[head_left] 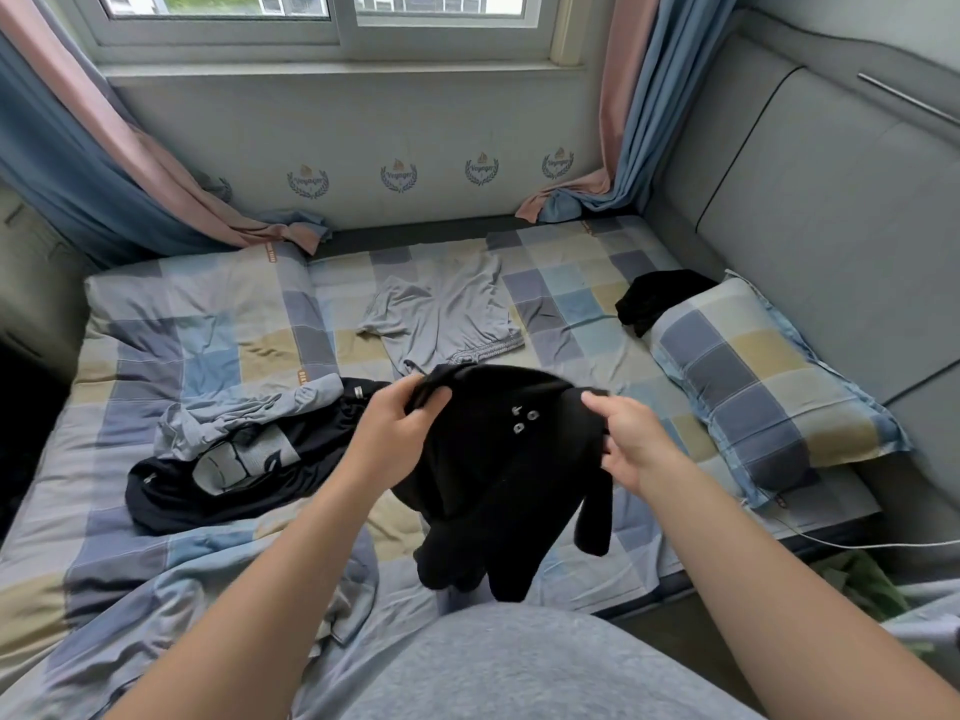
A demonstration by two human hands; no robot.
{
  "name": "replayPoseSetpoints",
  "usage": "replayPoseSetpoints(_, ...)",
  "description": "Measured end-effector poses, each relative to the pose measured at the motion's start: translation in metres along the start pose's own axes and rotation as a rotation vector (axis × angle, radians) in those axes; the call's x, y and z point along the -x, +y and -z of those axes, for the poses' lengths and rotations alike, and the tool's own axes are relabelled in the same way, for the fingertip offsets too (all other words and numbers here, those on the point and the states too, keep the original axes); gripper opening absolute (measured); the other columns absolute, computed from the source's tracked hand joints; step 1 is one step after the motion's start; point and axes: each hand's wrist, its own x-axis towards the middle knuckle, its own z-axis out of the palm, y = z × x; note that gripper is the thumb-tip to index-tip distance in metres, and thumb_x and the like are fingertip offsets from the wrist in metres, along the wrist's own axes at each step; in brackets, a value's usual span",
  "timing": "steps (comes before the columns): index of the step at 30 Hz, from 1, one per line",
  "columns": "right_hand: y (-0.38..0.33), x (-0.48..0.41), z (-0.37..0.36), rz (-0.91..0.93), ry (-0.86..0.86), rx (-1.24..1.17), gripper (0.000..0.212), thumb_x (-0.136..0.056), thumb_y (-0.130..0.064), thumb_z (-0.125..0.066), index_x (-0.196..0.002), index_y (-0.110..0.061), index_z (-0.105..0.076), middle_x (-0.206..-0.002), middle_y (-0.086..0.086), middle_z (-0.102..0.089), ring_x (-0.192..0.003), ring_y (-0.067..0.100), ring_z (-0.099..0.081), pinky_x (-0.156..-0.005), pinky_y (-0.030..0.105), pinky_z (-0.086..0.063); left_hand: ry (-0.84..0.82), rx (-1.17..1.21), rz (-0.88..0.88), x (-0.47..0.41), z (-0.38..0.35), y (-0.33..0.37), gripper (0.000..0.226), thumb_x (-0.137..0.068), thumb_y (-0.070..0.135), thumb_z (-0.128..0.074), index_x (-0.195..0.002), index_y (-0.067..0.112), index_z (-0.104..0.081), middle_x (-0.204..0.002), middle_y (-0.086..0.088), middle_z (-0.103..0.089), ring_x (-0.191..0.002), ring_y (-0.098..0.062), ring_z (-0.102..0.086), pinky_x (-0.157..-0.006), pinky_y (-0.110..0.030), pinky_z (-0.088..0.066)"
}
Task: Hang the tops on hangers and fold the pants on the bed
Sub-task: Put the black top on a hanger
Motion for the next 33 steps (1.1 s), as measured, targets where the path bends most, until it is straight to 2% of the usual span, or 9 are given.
replayPoseSetpoints(2, 0.008, 0.001, 0.001, 0.042, 0.057, 0.171, 0.058, -0.094, -0.017, -0.067, -0.145, -0.018, -0.039, -0.139, 0.01, -0.052, -0.116, 0.023, -0.056, -0.098, 0.043, -0.047, -0.059, -0.03, -0.047, -0.001, 0.007, 0.013, 0.036, -0.084, 0.055, -0.06, -0.09, 0.021, -0.069, -0.078, -0.01, -0.065, -0.073, -0.011, -0.055, -0.07, -0.035, -0.044)
replayPoseSetpoints(5, 0.012, 0.014, -0.01, 0.258, -0.186, 0.357, 0.077, -0.089, -0.009, -0.072, -0.146, -0.044, -0.033, -0.154, -0.001, -0.034, -0.137, 0.019, -0.037, -0.113, 0.045, -0.035, -0.229, -0.101, -0.089, 0.003, 0.011, 0.033, 0.022, -0.085, 0.049, -0.061, -0.092, 0.03, -0.071, -0.075, 0.01, -0.065, -0.071, -0.008, -0.059, -0.068, -0.028, -0.046)
replayPoseSetpoints(8, 0.01, 0.024, -0.032, 0.457, -0.484, 0.572, 0.089, -0.086, -0.005, -0.07, -0.143, -0.061, -0.031, -0.158, -0.023, -0.019, -0.142, 0.0, -0.022, -0.112, 0.032, -0.028, -0.378, -0.161, -0.079, 0.009, 0.015, 0.05, 0.014, -0.089, 0.03, -0.06, -0.098, 0.027, -0.071, -0.09, -0.003, -0.071, -0.088, -0.028, -0.066, -0.085, -0.047, -0.052)
replayPoseSetpoints(10, 0.006, 0.026, -0.048, 0.503, -0.625, 0.671, 0.084, -0.086, -0.003, -0.069, -0.14, -0.059, -0.039, -0.161, -0.022, -0.016, -0.144, -0.003, -0.02, -0.106, 0.019, -0.027, -0.431, -0.183, -0.069, 0.012, 0.02, 0.061, 0.021, -0.088, 0.024, -0.058, -0.101, 0.032, -0.072, -0.096, 0.002, -0.073, -0.093, -0.023, -0.069, -0.089, -0.048, -0.054)
replayPoseSetpoints(14, 0.004, 0.026, -0.071, 0.468, -0.8, 0.685, 0.047, -0.088, 0.007, -0.064, -0.116, -0.031, -0.065, -0.125, -0.016, -0.063, -0.117, -0.001, -0.056, -0.098, 0.02, -0.043, -0.436, -0.303, -0.112, 0.017, 0.032, 0.07, 0.026, -0.091, 0.015, -0.062, -0.099, 0.037, -0.073, -0.096, 0.013, -0.07, -0.091, -0.012, -0.068, -0.084, -0.041, -0.055)
replayPoseSetpoints(16, 0.005, 0.025, -0.074, 0.462, -0.787, 0.634, 0.031, -0.089, 0.009, -0.063, -0.104, -0.016, -0.07, -0.093, -0.012, -0.07, -0.091, 0.003, -0.064, -0.086, 0.022, -0.052, -0.357, -0.335, -0.103, 0.016, 0.042, 0.066, 0.026, -0.092, 0.01, -0.063, -0.096, 0.034, -0.073, -0.089, 0.011, -0.069, -0.086, -0.014, -0.066, -0.08, -0.039, -0.055)
replayPoseSetpoints(21, -0.003, 0.027, -0.069, 0.546, -0.638, 0.485, 0.003, -0.091, 0.004, -0.066, -0.094, 0.003, -0.067, -0.083, 0.006, -0.066, -0.08, 0.019, -0.062, -0.078, 0.034, -0.051, -0.187, -0.301, -0.094, 0.018, 0.053, 0.043, 0.012, -0.088, 0.025, -0.07, -0.084, 0.034, -0.065, -0.075, 0.01, -0.063, -0.067, -0.006, -0.058, -0.063, -0.022, -0.043)
replayPoseSetpoints(26, -0.018, 0.04, -0.048, 0.594, -0.5, 0.253, 0.028, -0.088, 0.01, -0.055, -0.087, -0.015, -0.068, -0.083, 0.004, -0.069, -0.08, 0.02, -0.067, -0.069, 0.035, -0.058, -0.379, -0.32, 0.116, 0.023, 0.037, 0.0, 0.013, -0.084, 0.038, -0.074, -0.074, 0.035, -0.066, -0.064, 0.009, -0.064, -0.059, -0.008, -0.053, -0.064, -0.032, -0.042)
replayPoseSetpoints(33, -0.034, 0.059, -0.008, 0.507, -0.485, -0.013, 0.024, -0.085, -0.001, -0.062, -0.082, -0.023, -0.072, -0.082, 0.003, -0.071, -0.076, 0.015, -0.07, -0.063, 0.034, -0.06, -0.404, -0.099, 0.23, 0.031, -0.023, -0.022, 0.025, -0.087, 0.044, -0.074, -0.107, 0.031, -0.067, -0.108, 0.013, -0.07, -0.095, -0.003, -0.067, -0.079, -0.017, -0.05)
